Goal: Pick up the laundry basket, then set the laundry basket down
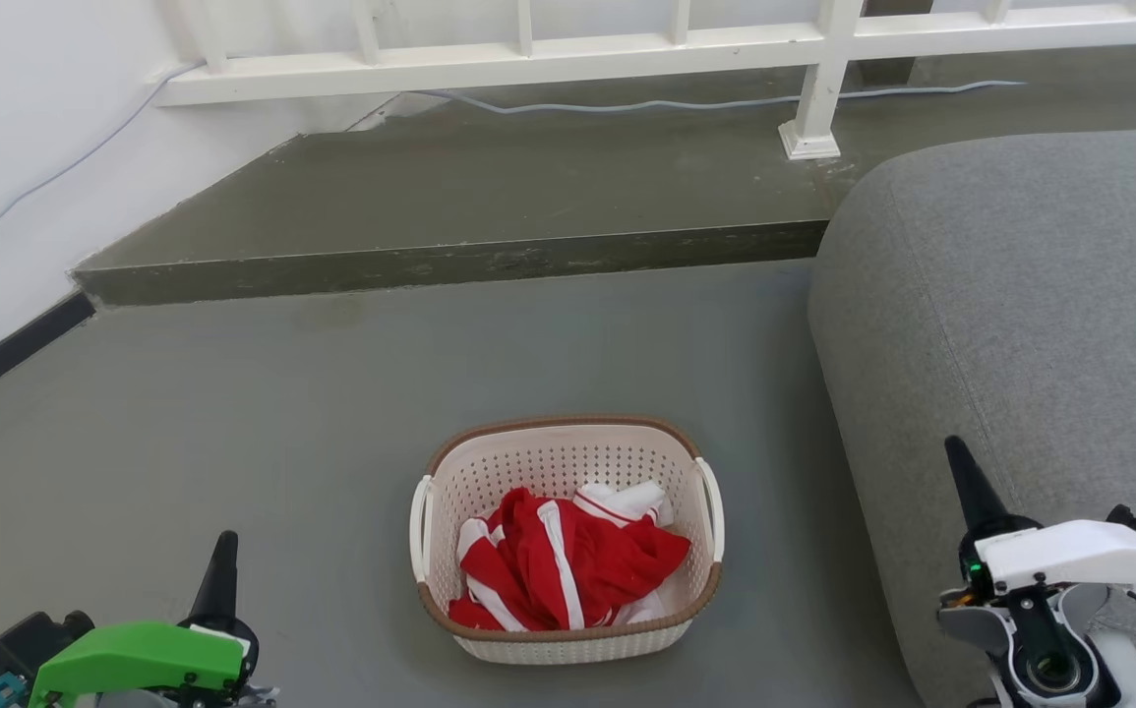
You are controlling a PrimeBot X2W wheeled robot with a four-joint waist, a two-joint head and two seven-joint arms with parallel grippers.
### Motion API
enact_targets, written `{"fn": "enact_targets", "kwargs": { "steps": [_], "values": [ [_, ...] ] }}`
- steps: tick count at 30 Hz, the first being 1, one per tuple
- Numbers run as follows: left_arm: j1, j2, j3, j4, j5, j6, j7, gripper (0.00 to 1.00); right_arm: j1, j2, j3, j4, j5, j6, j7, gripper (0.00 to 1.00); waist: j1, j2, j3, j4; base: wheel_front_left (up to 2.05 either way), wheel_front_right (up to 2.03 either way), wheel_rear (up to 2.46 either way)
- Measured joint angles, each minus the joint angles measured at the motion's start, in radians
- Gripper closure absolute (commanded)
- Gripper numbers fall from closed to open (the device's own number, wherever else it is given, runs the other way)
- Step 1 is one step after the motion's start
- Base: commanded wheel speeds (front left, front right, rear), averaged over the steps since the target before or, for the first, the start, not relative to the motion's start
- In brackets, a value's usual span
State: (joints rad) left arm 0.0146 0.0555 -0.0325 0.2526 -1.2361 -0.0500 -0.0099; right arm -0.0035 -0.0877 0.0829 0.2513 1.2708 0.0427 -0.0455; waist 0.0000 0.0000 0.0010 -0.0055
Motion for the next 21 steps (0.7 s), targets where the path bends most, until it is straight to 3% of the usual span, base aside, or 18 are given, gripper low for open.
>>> {"fn": "enact_targets", "kwargs": {
  "steps": [21],
  "values": [
    [-0.037,-0.002,0.049,0.015,-0.217,-0.04,0.058,1.0,-0.029,0.0,-0.081,0.007,0.225,0.038,0.055,1.0,0.0,0.0,0.001,0.003,0.0,0.0,0.0]
  ]
}}
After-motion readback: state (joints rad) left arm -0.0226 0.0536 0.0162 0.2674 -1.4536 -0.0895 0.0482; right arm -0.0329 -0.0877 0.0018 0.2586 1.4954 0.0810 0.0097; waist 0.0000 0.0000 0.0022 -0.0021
